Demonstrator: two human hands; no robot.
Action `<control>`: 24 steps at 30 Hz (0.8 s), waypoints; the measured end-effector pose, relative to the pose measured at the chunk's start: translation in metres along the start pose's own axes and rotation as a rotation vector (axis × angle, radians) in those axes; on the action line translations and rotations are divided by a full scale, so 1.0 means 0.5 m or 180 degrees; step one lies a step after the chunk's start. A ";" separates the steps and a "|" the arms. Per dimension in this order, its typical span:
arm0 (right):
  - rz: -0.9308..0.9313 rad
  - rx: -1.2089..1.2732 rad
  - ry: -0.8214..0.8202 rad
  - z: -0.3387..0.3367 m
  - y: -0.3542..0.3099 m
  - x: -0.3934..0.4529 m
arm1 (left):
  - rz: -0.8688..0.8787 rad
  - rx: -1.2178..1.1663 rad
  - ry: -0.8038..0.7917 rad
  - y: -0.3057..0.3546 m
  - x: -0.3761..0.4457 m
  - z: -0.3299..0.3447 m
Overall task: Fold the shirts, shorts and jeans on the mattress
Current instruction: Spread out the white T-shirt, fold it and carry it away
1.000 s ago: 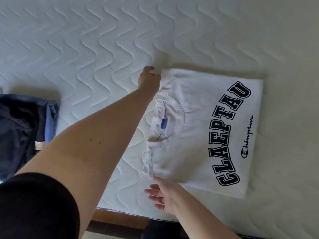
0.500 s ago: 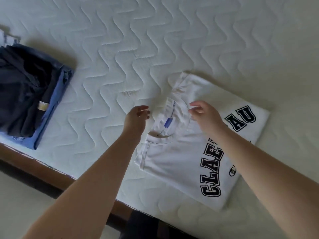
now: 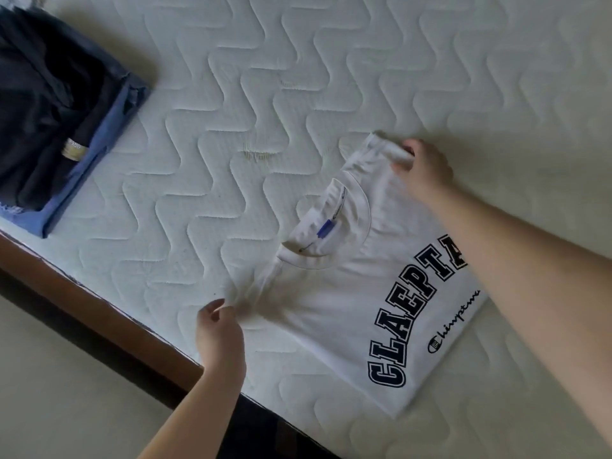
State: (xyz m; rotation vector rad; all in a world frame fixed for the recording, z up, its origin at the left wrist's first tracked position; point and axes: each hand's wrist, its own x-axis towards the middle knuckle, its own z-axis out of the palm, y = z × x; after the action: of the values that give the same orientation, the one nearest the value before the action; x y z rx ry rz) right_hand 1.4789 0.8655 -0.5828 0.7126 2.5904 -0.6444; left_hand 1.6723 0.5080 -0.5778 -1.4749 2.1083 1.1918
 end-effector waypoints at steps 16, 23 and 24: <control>-0.0249 0.0117 -0.0738 -0.027 0.031 0.023 | -0.0531 -0.0995 -0.1896 -0.034 -0.081 0.051; -0.0372 -0.0065 -0.0882 -0.034 0.017 0.006 | -0.0458 -0.1380 -0.1860 -0.046 -0.106 0.085; -0.0350 -0.0065 -0.0873 -0.032 0.015 0.002 | -0.0504 -0.1551 -0.1954 -0.042 -0.111 0.088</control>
State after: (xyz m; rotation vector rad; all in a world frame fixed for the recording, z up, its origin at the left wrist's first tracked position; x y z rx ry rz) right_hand 1.4787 0.8800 -0.5725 0.4426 2.3899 -0.6949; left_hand 1.7055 0.5738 -0.5780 -1.1914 1.3291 1.8832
